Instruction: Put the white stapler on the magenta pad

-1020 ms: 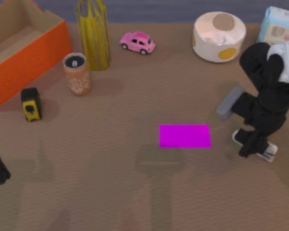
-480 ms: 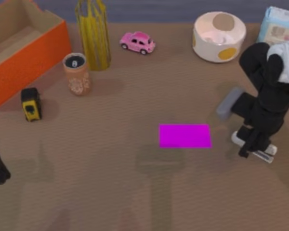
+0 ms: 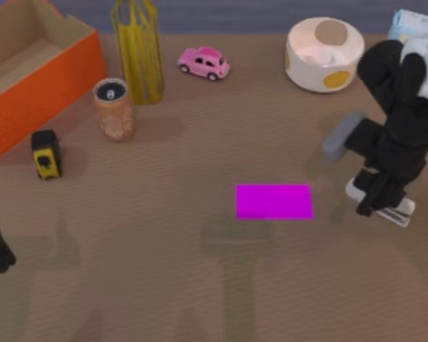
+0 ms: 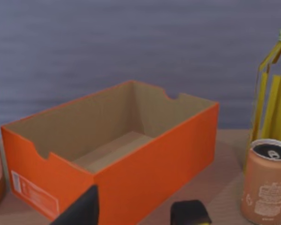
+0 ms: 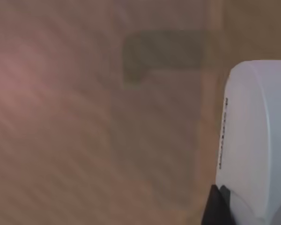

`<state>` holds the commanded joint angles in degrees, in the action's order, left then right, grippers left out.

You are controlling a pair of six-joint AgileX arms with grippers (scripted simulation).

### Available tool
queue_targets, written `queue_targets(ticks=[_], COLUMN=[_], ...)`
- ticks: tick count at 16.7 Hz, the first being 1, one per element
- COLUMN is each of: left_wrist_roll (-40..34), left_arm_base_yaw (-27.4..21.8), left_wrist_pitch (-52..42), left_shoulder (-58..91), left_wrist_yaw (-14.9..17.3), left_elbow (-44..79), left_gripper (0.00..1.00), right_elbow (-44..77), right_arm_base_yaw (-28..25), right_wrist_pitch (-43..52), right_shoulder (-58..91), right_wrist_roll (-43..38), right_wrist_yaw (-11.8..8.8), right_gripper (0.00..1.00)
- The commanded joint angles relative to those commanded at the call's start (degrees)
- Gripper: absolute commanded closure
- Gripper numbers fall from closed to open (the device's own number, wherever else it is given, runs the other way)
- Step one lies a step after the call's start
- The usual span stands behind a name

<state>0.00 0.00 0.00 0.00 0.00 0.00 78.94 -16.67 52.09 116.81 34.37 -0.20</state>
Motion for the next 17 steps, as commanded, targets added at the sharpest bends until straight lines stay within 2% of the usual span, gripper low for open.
queue_targets(ticks=[5,12,17], left_wrist_roll=[0.0,0.0,0.0], left_arm_base_yaw=[0.0,0.0,0.0], left_wrist_pitch=[0.0,0.0,0.0], left_shoulder=[0.0,0.0,0.0], left_wrist_yaw=[0.0,0.0,0.0], left_elbow=[0.0,0.0,0.0], left_gripper=[0.00,0.00,0.00], right_elbow=[7.2,8.8,21.5], right_arm_base_yaw=[-0.4,-0.7,-6.1], right_wrist_pitch=[12.6,14.1,19.5], right_shoulder=[-4.6,-4.6,3.2], right_wrist_roll=[0.4,0.9,8.3], right_wrist_yaw=[0.0,0.0,0.4], right_gripper=[1.00,1.00,1.00])
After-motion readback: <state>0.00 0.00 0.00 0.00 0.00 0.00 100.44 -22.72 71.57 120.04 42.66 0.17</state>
